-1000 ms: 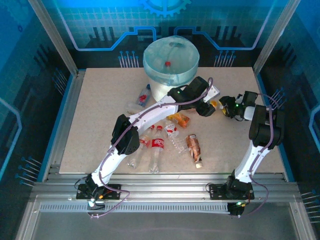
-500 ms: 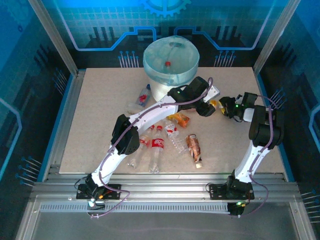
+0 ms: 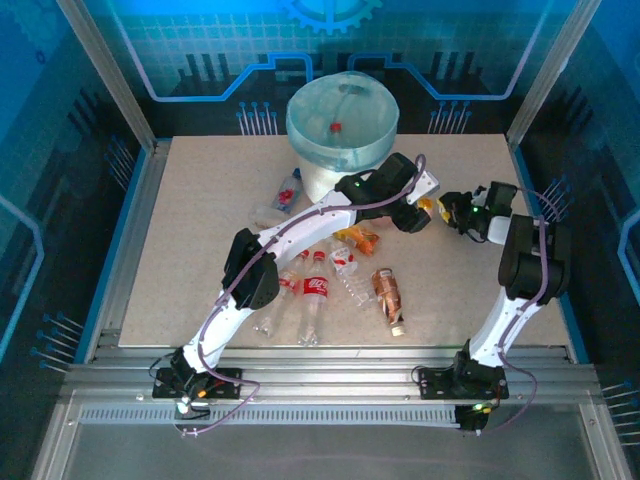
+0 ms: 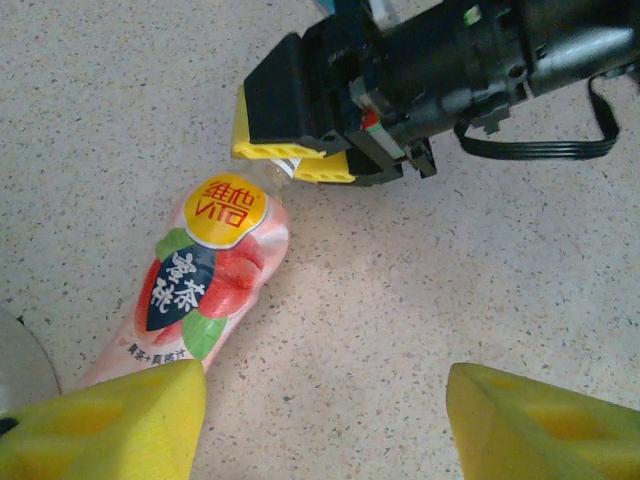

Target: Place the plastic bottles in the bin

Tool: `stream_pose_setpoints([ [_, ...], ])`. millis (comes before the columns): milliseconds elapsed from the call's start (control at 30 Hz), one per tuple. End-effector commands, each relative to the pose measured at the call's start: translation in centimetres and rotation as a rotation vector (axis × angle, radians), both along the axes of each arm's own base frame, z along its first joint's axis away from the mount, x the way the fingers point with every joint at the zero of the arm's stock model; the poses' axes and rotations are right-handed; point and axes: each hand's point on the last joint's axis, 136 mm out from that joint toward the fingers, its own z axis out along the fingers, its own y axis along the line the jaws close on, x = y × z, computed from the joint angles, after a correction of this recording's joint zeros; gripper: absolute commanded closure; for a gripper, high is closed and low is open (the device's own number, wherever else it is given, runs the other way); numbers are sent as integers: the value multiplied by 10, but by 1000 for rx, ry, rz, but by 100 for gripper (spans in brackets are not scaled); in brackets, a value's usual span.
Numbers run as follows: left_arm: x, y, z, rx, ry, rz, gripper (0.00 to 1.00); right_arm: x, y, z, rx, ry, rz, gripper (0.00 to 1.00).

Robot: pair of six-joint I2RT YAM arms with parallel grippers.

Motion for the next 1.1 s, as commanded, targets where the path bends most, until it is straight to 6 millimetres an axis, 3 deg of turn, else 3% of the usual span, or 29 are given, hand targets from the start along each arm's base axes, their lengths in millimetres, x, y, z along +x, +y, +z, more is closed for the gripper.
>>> stream_pose_setpoints([
  [0, -3, 10, 48, -59, -35, 28, 34, -6, 3, 39, -96, -55, 13, 82],
  [200, -14, 19, 87, -133, -53, 39, 34, -26, 3, 97, -292, -108, -3, 86],
  [433, -36, 38, 141, -239, -90, 38, 34, -58, 17, 172, -582, -192, -19, 93],
  [767, -67, 81, 221, -373, -211, 62, 35, -105, 41, 246, -892, -301, -59, 100],
  [1067, -65, 132, 256, -445, -273, 176, 38, -138, 70, 328, -1057, -467, -37, 100],
])
